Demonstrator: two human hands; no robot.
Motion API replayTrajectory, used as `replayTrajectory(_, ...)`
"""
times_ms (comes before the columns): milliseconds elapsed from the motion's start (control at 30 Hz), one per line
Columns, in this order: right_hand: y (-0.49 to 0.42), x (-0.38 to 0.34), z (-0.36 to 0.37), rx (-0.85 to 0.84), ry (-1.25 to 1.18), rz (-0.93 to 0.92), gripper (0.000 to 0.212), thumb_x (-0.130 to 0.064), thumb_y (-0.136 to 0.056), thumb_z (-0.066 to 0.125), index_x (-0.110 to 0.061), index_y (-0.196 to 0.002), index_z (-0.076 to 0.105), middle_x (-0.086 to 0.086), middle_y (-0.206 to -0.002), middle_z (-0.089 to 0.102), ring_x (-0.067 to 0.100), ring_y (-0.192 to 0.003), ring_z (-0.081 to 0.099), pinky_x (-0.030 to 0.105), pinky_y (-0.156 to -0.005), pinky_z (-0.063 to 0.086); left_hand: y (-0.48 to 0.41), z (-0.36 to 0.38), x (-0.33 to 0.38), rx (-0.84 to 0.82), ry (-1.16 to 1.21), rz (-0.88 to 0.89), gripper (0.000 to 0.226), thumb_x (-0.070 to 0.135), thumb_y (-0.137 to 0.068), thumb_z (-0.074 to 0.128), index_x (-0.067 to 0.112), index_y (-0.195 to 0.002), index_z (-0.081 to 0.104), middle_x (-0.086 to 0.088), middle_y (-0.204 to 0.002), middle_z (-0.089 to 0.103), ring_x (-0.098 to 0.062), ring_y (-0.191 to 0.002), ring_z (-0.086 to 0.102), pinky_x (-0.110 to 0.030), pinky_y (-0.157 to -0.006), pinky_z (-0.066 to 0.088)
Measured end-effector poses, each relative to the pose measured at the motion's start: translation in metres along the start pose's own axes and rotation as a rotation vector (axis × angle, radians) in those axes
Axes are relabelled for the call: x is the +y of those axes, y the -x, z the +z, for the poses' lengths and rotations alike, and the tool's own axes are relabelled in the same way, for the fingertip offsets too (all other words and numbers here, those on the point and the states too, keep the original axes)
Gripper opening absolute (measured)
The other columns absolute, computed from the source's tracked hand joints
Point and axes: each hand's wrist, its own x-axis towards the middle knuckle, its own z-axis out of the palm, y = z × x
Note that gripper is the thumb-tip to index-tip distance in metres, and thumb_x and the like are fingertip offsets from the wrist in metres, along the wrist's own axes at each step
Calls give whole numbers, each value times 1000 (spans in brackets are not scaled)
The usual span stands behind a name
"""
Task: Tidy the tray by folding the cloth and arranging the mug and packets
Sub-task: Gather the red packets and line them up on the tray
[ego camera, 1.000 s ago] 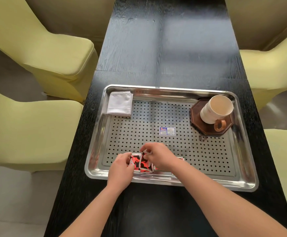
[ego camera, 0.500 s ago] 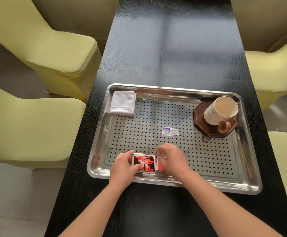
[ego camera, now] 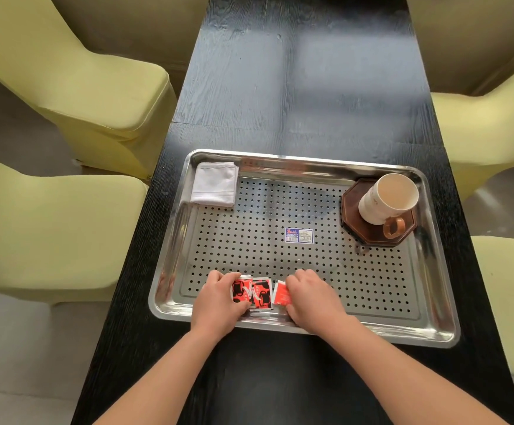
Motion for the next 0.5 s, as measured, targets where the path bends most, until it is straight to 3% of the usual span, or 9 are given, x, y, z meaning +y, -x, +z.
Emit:
replayTrajectory(100, 5, 0, 5, 42, 153, -153, 15, -18, -84, 61, -7, -92, 67, 7, -91, 63, 24, -85, 57, 34, -65, 54, 1, 2, -1, 10, -1, 6, 67, 40, -77, 80, 30, -137, 51, 10, -109, 47, -6, -95, 52, -22, -74, 50)
replayTrajectory(200, 4, 6, 3, 86, 71, -125, 18, -19, -89, 54, -7, -91, 68, 5, -88, 64, 22, -81, 57, 33, -65, 53, 0, 2, -2, 5, -4, 11, 67, 40, -78, 79, 30, -138, 51, 10, -110, 47, -7, -95, 51, -23, -75, 50)
replayTrajectory(333, 2, 3, -9, 200, -500, 255, 12, -23, -91, 59, -20, -87, 71, -6, -78, 69, 14, -71, 63, 34, -64, 54, 0, 0, -3, -14, 6, 20, 67, 37, -79, 79, 31, -139, 50, 11, -108, 46, -7, -96, 51, -23, -77, 50)
replayTrajectory(433, -5, -5, -19, 53, -1116, 536, 16, -10, -92, 60, -23, -94, 69, 0, -92, 74, 15, -70, 75, 29, -56, 60, -1, 0, -4, -21, 3, 28, 68, 37, -80, 78, 31, -140, 49, 11, -108, 46, -6, -96, 52, -24, -77, 49)
replayTrajectory(500, -7, -9, -20, -29, -1232, 601, 18, -5, -94, 56, -17, -97, 69, 5, -97, 73, 21, -73, 77, 32, -57, 62, -1, 0, -4, -26, 7, 23, 68, 37, -79, 78, 31, -140, 49, 11, -109, 46, -7, -95, 52, -24, -77, 49)
